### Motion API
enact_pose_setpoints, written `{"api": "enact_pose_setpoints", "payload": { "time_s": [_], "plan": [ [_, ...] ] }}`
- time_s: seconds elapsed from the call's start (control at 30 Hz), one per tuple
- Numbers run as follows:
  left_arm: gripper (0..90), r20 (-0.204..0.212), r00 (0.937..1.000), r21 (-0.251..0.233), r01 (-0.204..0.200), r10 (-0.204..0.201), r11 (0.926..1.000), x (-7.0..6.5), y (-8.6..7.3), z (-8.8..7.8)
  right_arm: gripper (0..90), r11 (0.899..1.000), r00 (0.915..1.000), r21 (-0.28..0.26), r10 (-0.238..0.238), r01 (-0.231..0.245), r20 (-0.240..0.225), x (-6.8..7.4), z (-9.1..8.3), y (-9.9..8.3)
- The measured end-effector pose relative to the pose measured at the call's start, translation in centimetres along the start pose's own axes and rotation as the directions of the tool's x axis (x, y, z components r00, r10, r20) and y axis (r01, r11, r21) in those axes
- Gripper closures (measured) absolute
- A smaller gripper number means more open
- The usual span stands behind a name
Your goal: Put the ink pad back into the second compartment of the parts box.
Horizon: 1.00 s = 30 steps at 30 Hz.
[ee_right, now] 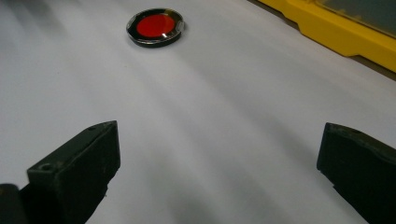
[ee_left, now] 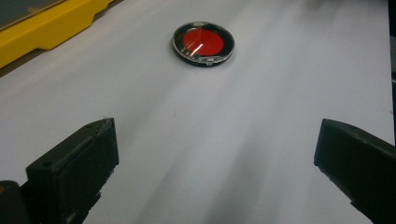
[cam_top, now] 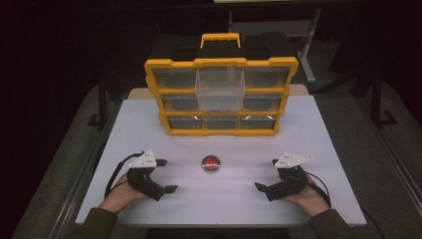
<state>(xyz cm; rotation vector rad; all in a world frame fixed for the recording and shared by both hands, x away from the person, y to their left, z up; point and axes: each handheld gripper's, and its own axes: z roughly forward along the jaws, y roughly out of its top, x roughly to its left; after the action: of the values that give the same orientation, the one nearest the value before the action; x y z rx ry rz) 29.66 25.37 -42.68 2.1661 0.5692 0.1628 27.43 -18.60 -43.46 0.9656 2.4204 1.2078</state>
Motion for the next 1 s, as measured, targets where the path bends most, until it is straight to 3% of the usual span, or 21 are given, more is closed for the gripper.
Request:
{"api": "enact_pose_setpoints", "payload": {
  "time_s": [1.0],
  "plan": [
    [0.0, 0.022, 0.9998, 0.02, -0.002, 0.001, 0.9998, 0.86, 0.94, 0.64, 0.0, 1.0, 0.9999, -0.024, 0.002, -0.002, -0.017, 0.19, -0.55, 0.31]
  ]
}}
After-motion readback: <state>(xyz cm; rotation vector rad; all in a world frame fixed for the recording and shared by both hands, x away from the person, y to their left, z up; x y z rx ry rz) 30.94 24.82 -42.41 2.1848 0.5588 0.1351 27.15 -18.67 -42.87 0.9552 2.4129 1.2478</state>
